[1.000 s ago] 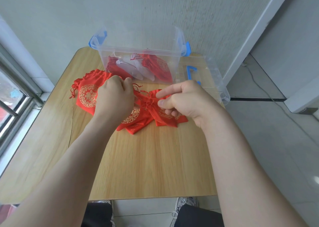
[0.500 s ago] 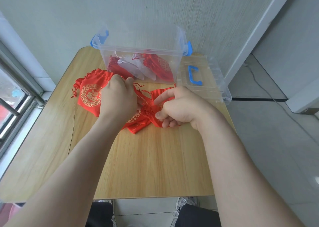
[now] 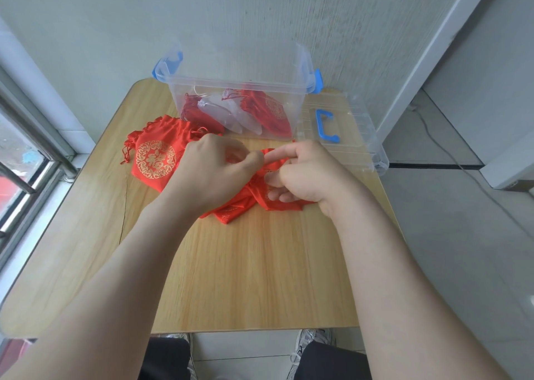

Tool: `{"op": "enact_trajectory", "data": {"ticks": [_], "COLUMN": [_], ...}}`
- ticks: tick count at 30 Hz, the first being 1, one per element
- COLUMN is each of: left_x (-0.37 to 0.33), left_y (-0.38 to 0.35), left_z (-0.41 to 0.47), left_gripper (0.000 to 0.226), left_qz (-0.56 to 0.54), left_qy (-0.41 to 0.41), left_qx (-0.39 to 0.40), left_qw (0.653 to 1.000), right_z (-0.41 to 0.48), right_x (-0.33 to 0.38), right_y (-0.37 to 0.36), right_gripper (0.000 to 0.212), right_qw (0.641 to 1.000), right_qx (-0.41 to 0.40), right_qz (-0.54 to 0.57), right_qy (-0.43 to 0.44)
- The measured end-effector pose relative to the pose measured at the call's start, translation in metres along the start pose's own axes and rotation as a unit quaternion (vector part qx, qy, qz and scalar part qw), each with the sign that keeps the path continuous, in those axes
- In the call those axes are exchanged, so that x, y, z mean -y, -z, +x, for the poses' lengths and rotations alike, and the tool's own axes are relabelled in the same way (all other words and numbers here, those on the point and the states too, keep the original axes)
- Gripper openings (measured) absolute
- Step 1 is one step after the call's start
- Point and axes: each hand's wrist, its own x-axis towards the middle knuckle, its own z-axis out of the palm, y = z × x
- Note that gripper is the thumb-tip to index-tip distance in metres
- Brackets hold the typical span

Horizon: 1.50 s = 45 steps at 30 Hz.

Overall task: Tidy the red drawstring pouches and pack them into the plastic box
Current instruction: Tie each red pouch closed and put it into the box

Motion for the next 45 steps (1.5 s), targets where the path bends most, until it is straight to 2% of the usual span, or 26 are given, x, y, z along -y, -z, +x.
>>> {"op": "enact_trajectory", "data": {"ticks": [2, 4, 11, 17, 22, 24, 29, 32, 39, 43, 45], "left_x": [-0.001, 0.002, 0.013, 0.015, 0.016, 0.017, 0.018, 0.018, 0.021, 0.021, 0.022], "left_y": [0.004, 0.006, 0.004, 0.003, 0.009, 0.008, 0.003, -0.001, -0.004, -0.004, -0.004], "left_z": [-0.002, -0.002, 0.006, 0.005, 0.002, 0.003, 0.004, 0.002, 0.003, 0.003, 0.003], "left_gripper": [0.013, 0.007, 0.008, 0.014, 0.008, 0.009, 0.014, 0.012, 0.013, 0.016, 0.017], "left_qz": [-0.002, 0.003, 0.007, 0.028, -0.002, 0.003, 0.0, -0.003, 0.026, 0.041, 0.05], "left_qy": [-0.038, -0.061, -0.057, -0.061, -0.064, -0.067, -0.078, -0.081, -0.058, -0.052, -0.06], "left_qx": [-0.008, 0.001, -0.004, 0.092, 0.139, 0.13, 0.049, 0.049, 0.03, 0.022, 0.02], "left_qw": [0.999, 0.998, 0.998, 0.994, 0.988, 0.989, 0.996, 0.996, 0.998, 0.998, 0.997], "right_z": [0.0, -0.001, -0.003, 0.0, 0.002, 0.002, 0.003, 0.005, 0.003, 0.004, 0.001], "right_x": [0.0, 0.001, 0.002, -0.001, -0.004, -0.003, -0.002, -0.002, -0.001, -0.003, -0.002], "right_y": [0.001, 0.001, 0.005, 0.003, 0.001, 0.001, 0.0, -0.004, -0.01, -0.011, -0.011], "right_gripper": [0.03, 0.029, 0.028, 0.026, 0.026, 0.026, 0.03, 0.031, 0.008, 0.023, 0.022], "right_qw": [1.0, 1.0, 1.0, 1.0, 0.999, 0.999, 0.999, 0.996, 0.986, 0.974, 0.969], "right_qx": [-0.001, -0.004, -0.016, -0.02, -0.022, -0.023, -0.025, -0.019, -0.053, -0.049, -0.024], "right_qz": [0.003, 0.004, 0.008, -0.002, -0.016, -0.017, -0.03, -0.077, -0.149, -0.213, -0.236], "right_qy": [-0.001, 0.002, 0.015, 0.02, 0.023, 0.025, 0.038, 0.048, 0.05, 0.059, 0.073]}}
